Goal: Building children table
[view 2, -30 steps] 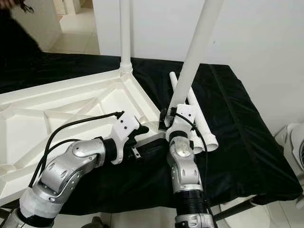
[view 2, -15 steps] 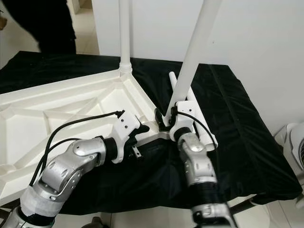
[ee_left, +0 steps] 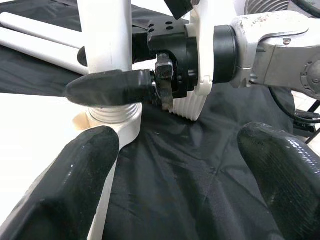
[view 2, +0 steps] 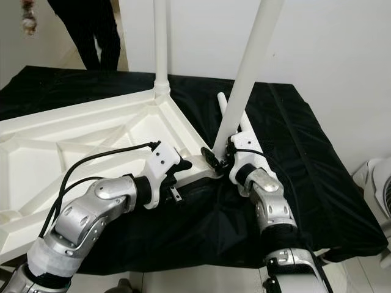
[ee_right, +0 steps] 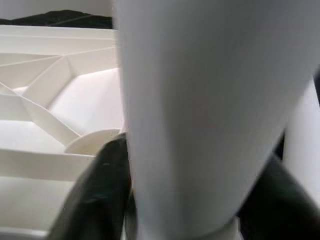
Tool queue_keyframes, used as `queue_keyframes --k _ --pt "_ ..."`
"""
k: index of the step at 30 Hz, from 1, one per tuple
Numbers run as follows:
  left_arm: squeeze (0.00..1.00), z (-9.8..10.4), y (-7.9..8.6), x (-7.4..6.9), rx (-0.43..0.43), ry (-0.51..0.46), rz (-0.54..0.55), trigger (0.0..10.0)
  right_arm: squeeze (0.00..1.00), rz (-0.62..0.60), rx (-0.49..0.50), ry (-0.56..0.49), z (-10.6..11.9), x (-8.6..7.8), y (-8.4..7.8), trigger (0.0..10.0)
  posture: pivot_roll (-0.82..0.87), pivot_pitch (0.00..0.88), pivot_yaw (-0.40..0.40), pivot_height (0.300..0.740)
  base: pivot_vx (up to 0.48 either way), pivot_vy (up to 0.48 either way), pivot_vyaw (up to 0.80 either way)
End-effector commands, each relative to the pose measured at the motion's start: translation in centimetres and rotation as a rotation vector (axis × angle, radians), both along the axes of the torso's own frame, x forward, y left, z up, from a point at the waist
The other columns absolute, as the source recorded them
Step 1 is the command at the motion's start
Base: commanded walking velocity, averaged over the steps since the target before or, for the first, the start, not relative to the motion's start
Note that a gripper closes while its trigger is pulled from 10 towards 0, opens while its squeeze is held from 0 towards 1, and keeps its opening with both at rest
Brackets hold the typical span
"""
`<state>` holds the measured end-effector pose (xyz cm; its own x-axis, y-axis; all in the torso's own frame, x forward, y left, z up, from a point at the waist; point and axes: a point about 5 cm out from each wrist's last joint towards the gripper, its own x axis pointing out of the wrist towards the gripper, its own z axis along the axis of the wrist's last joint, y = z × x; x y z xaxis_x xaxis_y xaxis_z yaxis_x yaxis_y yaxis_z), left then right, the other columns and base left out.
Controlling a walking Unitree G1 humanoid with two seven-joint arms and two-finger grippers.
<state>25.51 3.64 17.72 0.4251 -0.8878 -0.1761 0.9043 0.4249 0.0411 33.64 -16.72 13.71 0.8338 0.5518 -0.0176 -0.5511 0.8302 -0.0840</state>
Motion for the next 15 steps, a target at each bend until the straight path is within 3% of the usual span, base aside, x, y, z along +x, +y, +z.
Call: queue_keyframes --k 1,10,11,12,15 --pt "0.00 0.14 -0.07 0.16 0.002 -0.012 0.012 10.0 0.00 0.023 -0.008 0.013 -0.35 0.03 0.03 0.0 0.10 0.016 -0.034 0.740 0.000 0.000 0.00" --pt "0.00 0.13 -0.18 0.12 -0.002 -0.010 0.009 10.0 0.00 0.015 0.011 0.003 -0.54 -0.08 0.04 0.0 0.09 0.017 -0.034 0.740 0.000 0.000 0.00" --pt "0.00 0.14 -0.20 0.15 -0.003 -0.010 0.009 10.0 0.00 -0.004 0.008 0.003 -0.60 -0.04 -0.01 8.7 0.09 0.016 -0.034 0.740 0.000 0.000 0.00" --pt "0.00 0.15 -0.21 0.15 -0.003 -0.011 0.009 10.0 0.00 -0.024 0.016 0.006 -0.63 -0.01 -0.02 10.0 0.09 0.016 -0.035 0.740 0.000 0.000 0.00" --pt "0.00 0.19 -0.23 0.16 -0.007 -0.011 0.008 10.0 0.00 -0.101 0.009 -0.003 -0.65 0.13 -0.17 10.0 0.09 0.016 -0.036 0.740 0.000 0.000 0.00"
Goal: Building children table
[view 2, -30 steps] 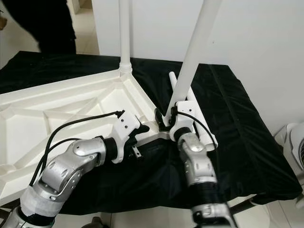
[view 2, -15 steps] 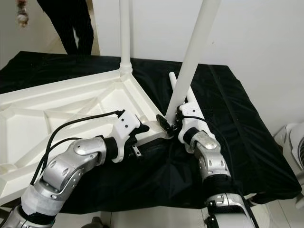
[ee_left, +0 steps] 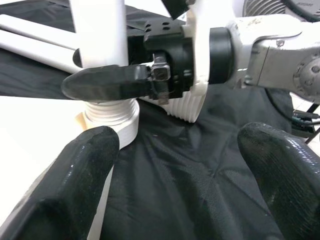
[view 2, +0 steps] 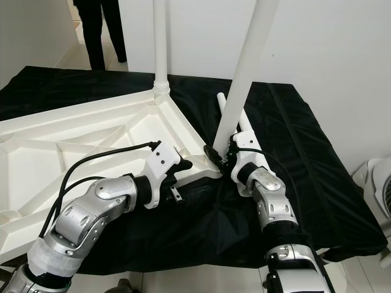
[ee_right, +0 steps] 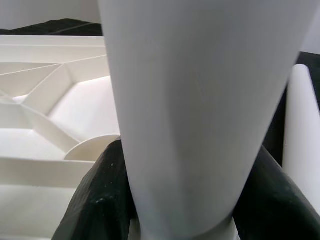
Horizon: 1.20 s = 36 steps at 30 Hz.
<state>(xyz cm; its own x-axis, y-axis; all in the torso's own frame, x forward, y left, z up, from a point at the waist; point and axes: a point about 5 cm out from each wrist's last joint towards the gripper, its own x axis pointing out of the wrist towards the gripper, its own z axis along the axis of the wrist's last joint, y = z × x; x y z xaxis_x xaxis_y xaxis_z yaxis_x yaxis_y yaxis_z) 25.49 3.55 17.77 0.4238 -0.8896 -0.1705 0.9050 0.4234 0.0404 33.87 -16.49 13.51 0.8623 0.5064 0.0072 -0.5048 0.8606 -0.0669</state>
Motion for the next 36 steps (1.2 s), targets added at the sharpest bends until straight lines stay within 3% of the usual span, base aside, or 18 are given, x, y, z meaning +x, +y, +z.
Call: queue_keyframes --k 1,6,11,13,17,27,34,35,36 --pt "0.00 0.1 -0.2 0.2 -0.001 -0.010 0.010 10.0 0.00 -0.101 -0.008 0.010 -0.5 0.0 -0.4 10.0 0.09 0.013 -0.040 0.740 0.000 0.000 0.00" --pt "0.00 0.1 -0.2 0.2 -0.001 -0.011 0.010 10.0 0.00 -0.197 0.026 0.017 -0.6 0.0 -0.3 10.0 0.09 0.009 -0.043 0.740 0.000 0.000 0.00" --pt "0.00 0.0 -0.3 0.0 -0.002 -0.010 0.004 10.0 0.00 -0.384 0.050 0.039 -0.8 -0.4 0.2 10.0 0.09 0.003 -0.046 0.740 0.000 0.000 0.00" --pt "0.00 0.0 -0.3 0.0 -0.002 -0.010 0.004 10.0 0.00 -0.384 0.050 0.039 -0.8 -0.4 0.2 10.0 0.09 0.003 -0.046 0.740 0.000 0.000 0.00" --pt "0.00 -0.1 -0.3 -0.2 0.000 -0.008 -0.004 10.0 0.00 -0.579 0.047 0.093 -1.1 -2.0 1.6 10.0 0.09 0.000 -0.046 0.740 0.000 0.000 0.00" --pt "0.00 -0.1 -0.2 -0.3 0.006 -0.009 -0.011 10.0 0.00 -0.602 0.082 0.072 -0.5 -3.5 3.6 10.0 0.10 0.000 -0.045 0.740 0.000 0.000 0.00" --pt "0.00 0.0 -0.3 -0.1 0.007 -0.013 -0.012 10.0 0.01 -0.550 0.116 0.059 -0.4 -3.2 3.9 10.0 0.10 0.000 -0.044 0.740 0.000 0.000 0.00" --pt "0.00 0.0 -0.3 -0.1 0.007 -0.014 -0.012 10.0 0.92 -0.552 0.116 0.053 -0.2 -3.1 3.8 10.0 0.09 0.000 -0.044 0.740 0.000 0.000 0.00" --pt "0.00 0.0 -0.3 -0.1 0.007 -0.014 -0.012 10.0 0.92 -0.552 0.116 0.053 -0.2 -3.1 3.8 10.0 0.09 0.000 -0.044 0.740 0.000 0.000 0.00"
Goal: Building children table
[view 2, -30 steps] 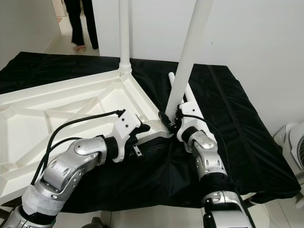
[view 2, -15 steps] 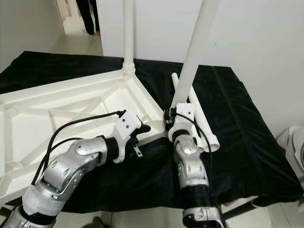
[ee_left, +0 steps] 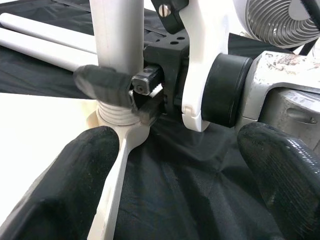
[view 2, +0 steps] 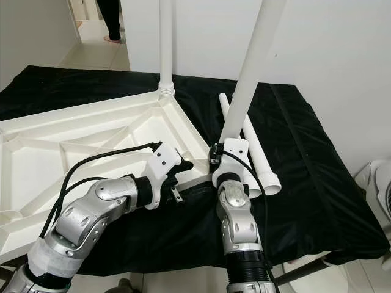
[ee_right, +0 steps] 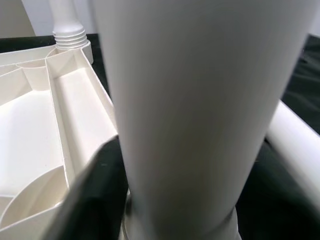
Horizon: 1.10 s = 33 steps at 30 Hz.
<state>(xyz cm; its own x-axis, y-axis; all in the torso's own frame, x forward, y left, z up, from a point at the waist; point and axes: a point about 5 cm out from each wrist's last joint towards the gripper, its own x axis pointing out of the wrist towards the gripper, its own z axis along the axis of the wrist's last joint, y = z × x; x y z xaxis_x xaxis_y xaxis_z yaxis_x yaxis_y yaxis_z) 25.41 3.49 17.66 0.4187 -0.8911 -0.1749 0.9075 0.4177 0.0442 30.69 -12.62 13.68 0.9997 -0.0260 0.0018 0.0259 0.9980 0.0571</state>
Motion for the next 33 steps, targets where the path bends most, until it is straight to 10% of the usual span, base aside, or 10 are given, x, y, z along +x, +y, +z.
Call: queue_keyframes --k 1,9,10,33 --pt "0.00 0.1 -0.2 0.0 0.001 -0.013 -0.006 10.0 1.00 0.014 0.010 0.005 -0.1 0.1 -0.1 10.0 0.09 0.000 -0.044 0.740 0.000 0.000 0.00" --pt "0.00 0.1 -0.2 0.0 0.000 -0.014 -0.007 10.0 1.00 0.132 0.034 -0.071 1.3 0.7 -0.2 10.0 0.09 0.000 -0.042 0.740 0.000 0.000 0.00" --pt "0.00 0.1 -0.3 0.0 -0.001 -0.014 -0.008 10.0 0.00 0.155 0.029 -0.082 1.6 0.8 -0.3 10.0 0.09 0.000 -0.042 0.740 0.000 0.000 0.00" --pt "0.00 0.5 0.0 0.4 -0.003 -0.020 0.005 10.0 0.00 0.650 -0.161 -0.030 0.5 2.1 -3.7 9.0 0.10 0.005 -0.028 0.740 0.000 0.000 0.00"
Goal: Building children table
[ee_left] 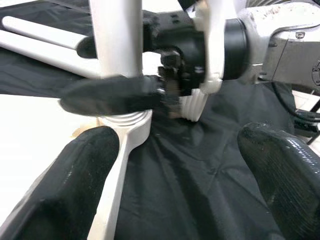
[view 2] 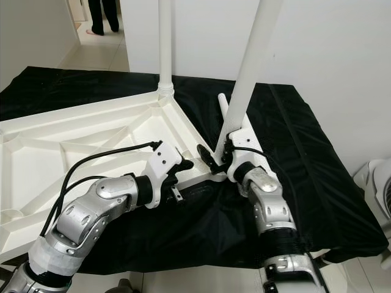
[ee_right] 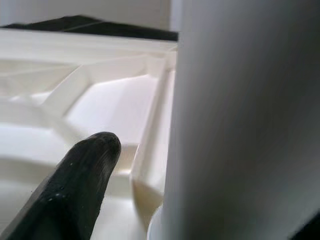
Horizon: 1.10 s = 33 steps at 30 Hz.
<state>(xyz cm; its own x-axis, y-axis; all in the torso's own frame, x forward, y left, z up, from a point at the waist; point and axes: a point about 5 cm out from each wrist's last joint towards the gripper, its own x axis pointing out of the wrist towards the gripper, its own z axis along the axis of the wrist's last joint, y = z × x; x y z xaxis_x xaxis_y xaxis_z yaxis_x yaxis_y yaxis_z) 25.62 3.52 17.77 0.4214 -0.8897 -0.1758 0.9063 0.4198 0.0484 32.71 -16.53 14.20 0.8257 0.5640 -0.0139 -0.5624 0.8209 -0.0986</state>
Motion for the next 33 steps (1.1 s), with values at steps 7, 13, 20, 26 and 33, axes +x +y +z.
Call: queue_keyframes --k 7,13,20,26,33 --pt "0.00 0.4 0.1 0.2 -0.003 -0.015 0.004 10.0 0.00 0.057 -0.031 0.004 -0.3 0.1 -0.4 0.0 0.10 0.009 -0.026 0.740 0.000 0.000 0.00" --pt "0.00 0.3 0.1 0.1 -0.002 -0.013 0.002 10.0 0.00 0.009 -0.025 -0.002 -0.2 0.3 -0.5 0.0 0.10 0.009 -0.028 0.740 0.000 0.000 0.00" --pt "0.00 0.3 0.0 0.0 -0.005 -0.013 0.003 10.0 0.00 -0.155 0.056 0.055 -0.8 0.1 0.8 0.0 0.09 0.010 -0.032 0.740 0.000 0.000 0.00" --pt "0.00 0.3 0.0 0.0 -0.006 -0.012 0.001 10.0 0.00 -0.295 0.110 0.089 -1.2 -0.1 1.2 0.0 0.09 0.012 -0.033 0.740 0.000 0.000 0.00" --pt "0.00 0.2 -0.1 -0.1 -0.008 -0.008 -0.001 10.0 0.00 -0.564 0.151 0.078 -1.2 -1.0 1.9 0.0 0.09 0.013 -0.041 0.740 0.000 0.000 0.00"
